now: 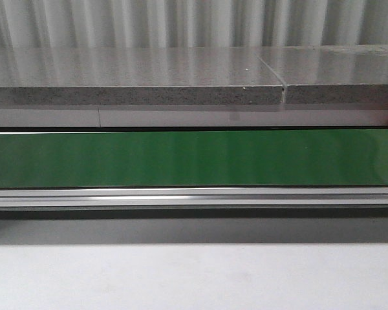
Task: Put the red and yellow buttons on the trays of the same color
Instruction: 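Move the left gripper down over a loose yellow-capped button, then close the left gripper on the yellow-capped button and lift it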
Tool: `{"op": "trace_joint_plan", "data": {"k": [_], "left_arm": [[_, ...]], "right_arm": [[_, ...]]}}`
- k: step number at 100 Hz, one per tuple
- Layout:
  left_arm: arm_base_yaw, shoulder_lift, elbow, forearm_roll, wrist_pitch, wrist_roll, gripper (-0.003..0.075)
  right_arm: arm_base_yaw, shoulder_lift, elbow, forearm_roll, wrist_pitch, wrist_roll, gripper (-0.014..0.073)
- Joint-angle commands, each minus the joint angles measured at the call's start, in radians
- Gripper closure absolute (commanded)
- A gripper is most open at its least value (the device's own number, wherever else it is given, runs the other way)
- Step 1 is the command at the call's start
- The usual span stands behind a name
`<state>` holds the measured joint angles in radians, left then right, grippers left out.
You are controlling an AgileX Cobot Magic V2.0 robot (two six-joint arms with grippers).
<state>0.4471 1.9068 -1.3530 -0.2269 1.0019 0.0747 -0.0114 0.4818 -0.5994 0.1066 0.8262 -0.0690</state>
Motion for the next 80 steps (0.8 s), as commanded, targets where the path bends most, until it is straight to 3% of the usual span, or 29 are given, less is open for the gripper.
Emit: {"op": "trace_joint_plan", "data": {"k": [1, 17, 27, 80], "left_arm": [[0.003, -0.043, -0.028, -0.026, -0.002, 0.002, 0.0339], [0.003, -0.043, -0.028, -0.028, -0.016, 0.018, 0.0484], [0.003, -0.043, -0.028, -0.028, -0.020, 0.018, 0.0531], [-0.048, -0.280, -0.028, -0.026, 0.030, 0.045, 0.0535]], "right_arm": [[-0.002, 0.000, -0.023, -0.002, -0.060, -0.006, 0.0715], [-0.002, 0.000, -0.023, -0.002, -0.060, -0.006, 0.0715], [-0.002, 0.000, -0.023, -0.002, -0.060, -0.006, 0.0715], [-0.002, 0.000, -0.023, -0.002, -0.060, -0.006, 0.0715]]}}
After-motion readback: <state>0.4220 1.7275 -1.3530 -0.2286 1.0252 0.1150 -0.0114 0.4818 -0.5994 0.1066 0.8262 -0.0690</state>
